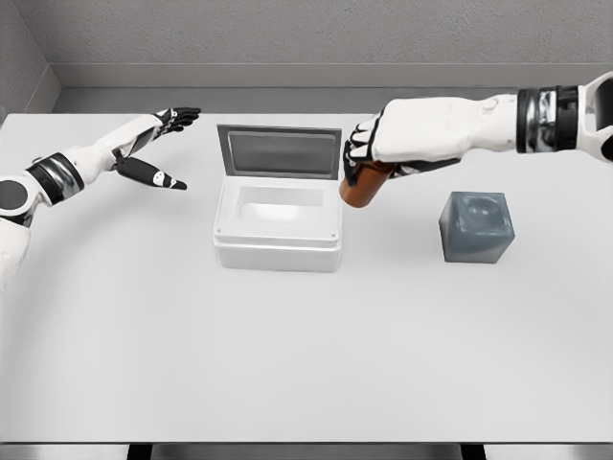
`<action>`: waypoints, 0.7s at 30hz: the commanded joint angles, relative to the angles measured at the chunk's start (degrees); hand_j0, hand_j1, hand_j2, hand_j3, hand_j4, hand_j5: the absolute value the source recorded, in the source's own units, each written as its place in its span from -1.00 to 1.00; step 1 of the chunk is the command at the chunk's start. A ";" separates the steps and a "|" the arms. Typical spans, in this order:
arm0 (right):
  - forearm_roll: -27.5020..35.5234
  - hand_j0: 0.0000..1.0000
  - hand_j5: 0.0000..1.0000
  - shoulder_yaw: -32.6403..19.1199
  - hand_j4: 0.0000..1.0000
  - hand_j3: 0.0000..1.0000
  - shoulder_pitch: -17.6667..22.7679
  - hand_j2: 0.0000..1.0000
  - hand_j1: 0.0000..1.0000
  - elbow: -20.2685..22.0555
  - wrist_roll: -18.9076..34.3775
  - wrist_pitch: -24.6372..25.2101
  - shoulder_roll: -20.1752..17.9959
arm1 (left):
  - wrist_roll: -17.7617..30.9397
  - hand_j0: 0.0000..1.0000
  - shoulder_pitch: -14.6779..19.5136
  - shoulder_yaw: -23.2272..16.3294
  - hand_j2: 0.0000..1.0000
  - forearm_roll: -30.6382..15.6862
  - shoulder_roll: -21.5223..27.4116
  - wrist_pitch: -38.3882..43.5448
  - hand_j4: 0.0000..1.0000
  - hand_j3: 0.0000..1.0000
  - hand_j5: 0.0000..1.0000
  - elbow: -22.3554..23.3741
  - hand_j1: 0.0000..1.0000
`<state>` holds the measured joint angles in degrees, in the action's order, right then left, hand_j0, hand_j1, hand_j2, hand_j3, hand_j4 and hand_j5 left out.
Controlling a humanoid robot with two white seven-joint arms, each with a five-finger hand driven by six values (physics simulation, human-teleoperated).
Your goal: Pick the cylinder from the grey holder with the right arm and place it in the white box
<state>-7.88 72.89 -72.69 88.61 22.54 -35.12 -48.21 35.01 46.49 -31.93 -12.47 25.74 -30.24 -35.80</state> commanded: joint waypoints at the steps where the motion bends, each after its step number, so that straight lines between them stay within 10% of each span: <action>1: 0.41 -0.26 -0.26 -0.03 -0.26 -0.26 0.00 -0.26 -0.26 -0.19 1.89 0.12 1.98 | -0.01 1.00 0.00 0.20 1.00 -0.45 0.01 0.10 1.00 1.00 1.00 -0.06 1.00; 21: -0.11 -0.26 -0.26 -0.03 -0.26 -0.26 -0.35 -0.26 -0.26 -12.05 6.20 0.12 12.61 | -0.01 1.00 -0.09 0.11 1.00 -0.45 0.01 0.10 1.00 1.00 1.00 -0.06 1.00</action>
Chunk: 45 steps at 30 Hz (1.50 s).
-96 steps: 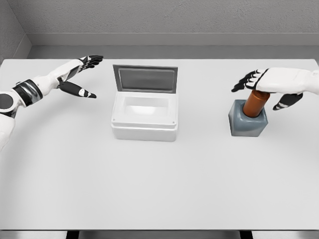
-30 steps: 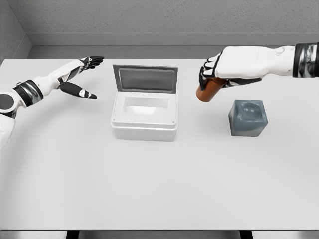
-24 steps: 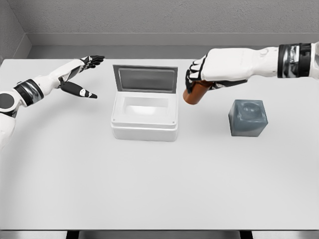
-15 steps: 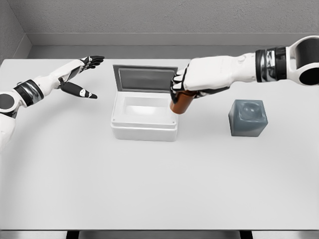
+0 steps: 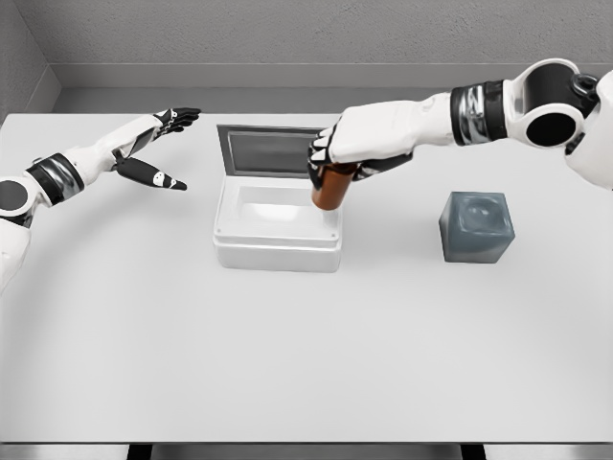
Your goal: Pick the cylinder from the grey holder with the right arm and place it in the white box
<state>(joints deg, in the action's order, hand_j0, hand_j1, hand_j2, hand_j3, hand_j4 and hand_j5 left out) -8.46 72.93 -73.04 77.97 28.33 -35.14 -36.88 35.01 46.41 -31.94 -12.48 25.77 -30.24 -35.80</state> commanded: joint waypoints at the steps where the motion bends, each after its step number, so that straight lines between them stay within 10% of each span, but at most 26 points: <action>1: 0.46 -0.26 -0.26 -0.07 -0.26 -0.26 0.00 -0.26 -0.26 -1.41 0.41 0.14 1.46 | -0.01 1.00 0.00 0.12 1.00 -0.35 0.07 0.09 1.00 1.00 1.00 -0.06 1.00; 10: -0.42 0.16 0.16 -1.04 0.16 0.16 0.62 0.16 0.16 -3.70 0.67 0.14 2.60 | -0.01 1.00 0.00 0.12 1.00 -0.44 -0.01 0.09 1.00 1.00 1.00 -0.06 1.00; 14: -0.51 1.00 1.00 -1.92 1.00 1.00 0.97 1.00 1.00 -3.52 0.41 0.14 2.69 | -0.01 1.00 0.00 0.12 1.00 -0.44 0.07 0.09 1.00 1.00 1.00 -0.06 1.00; 22: -0.51 1.00 1.00 -5.51 1.00 1.00 1.14 1.00 1.00 -0.54 -0.29 0.14 1.29 | -0.01 1.00 0.00 0.12 1.00 -0.44 0.07 0.09 1.00 1.00 1.00 -0.06 1.00; 26: 0.37 1.00 1.00 -12.90 1.00 1.00 4.13 1.00 1.00 11.33 -1.08 0.14 -10.40 | -0.01 1.00 -0.09 0.12 1.00 -0.44 -0.02 0.09 1.00 1.00 1.00 -0.06 1.00; 32: 11.00 1.00 1.00 -16.59 1.00 1.00 7.20 1.00 1.00 12.21 -2.14 0.14 -29.74 | -0.01 1.00 -0.09 0.12 1.00 -0.88 0.16 0.09 1.00 1.00 1.00 -1.55 1.00; 45: 10.65 1.00 1.00 -17.47 1.00 1.00 16.61 1.00 1.00 16.43 -1.88 0.14 -35.28 | -0.01 1.00 -0.44 -5.68 1.00 -1.84 2.80 0.09 1.00 1.00 1.00 -9.90 1.00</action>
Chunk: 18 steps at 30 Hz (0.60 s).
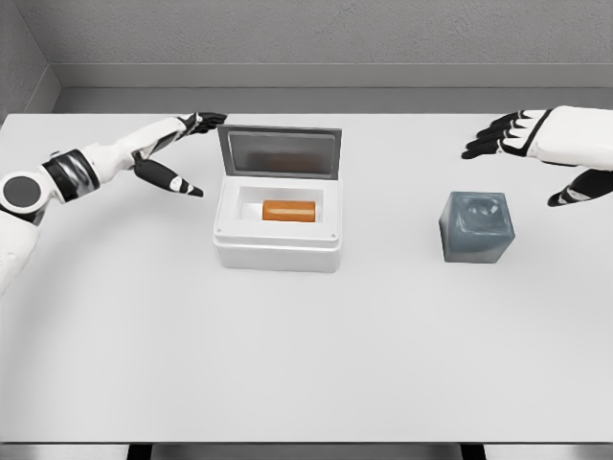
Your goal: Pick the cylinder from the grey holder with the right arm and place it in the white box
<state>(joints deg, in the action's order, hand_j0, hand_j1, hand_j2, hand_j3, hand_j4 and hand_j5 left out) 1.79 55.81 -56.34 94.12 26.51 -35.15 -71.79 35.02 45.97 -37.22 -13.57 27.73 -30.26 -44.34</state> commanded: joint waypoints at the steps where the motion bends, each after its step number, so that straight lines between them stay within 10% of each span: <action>1: 0.41 1.00 1.00 -0.88 1.00 1.00 0.00 1.00 1.00 0.27 -0.14 0.15 -0.19 | -0.02 1.00 -0.09 -0.49 1.00 -0.93 1.27 0.11 1.00 1.00 1.00 -1.89 1.00; 18: 0.67 1.00 1.00 -1.06 1.00 1.00 0.97 1.00 1.00 0.18 -0.31 0.15 0.07 | -0.02 1.00 -2.11 -4.09 1.00 -5.94 7.07 0.11 1.00 1.00 1.00 -10.24 1.00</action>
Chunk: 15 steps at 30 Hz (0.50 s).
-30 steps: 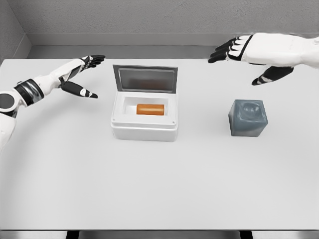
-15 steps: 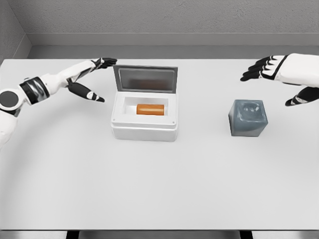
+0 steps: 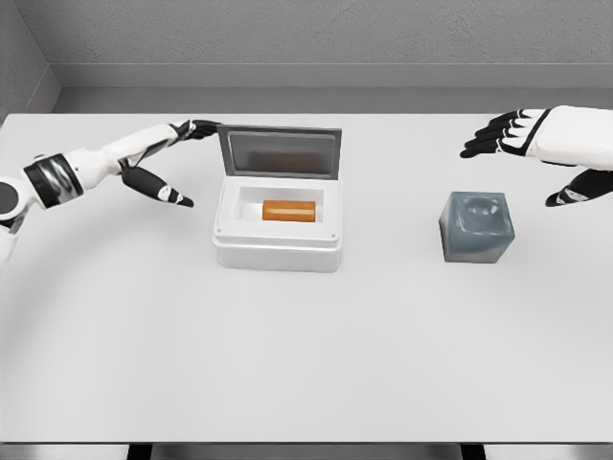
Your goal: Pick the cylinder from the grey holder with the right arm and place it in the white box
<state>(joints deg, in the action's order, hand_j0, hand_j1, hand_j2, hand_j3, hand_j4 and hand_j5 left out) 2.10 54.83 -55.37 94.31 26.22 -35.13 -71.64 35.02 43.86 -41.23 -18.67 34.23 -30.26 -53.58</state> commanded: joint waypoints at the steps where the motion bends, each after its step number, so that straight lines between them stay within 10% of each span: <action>1: 0.36 1.00 1.00 -0.07 1.00 1.00 0.00 1.00 1.00 -0.01 -0.02 0.13 -0.08 | -0.02 1.00 0.00 -0.08 1.00 -0.84 0.92 0.11 1.00 1.00 1.00 -1.35 1.00; 15: 0.36 1.00 1.00 -0.07 1.00 1.00 0.09 1.00 1.00 -0.10 -0.11 0.13 0.00 | -0.02 1.00 -2.02 -0.08 1.00 -3.83 4.00 0.02 1.00 1.00 1.00 -6.98 1.00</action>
<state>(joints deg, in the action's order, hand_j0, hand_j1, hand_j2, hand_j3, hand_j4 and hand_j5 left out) 2.10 54.84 -55.19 94.30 26.15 -35.13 -71.55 35.02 41.75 -41.37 -21.46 37.65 -30.35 -59.43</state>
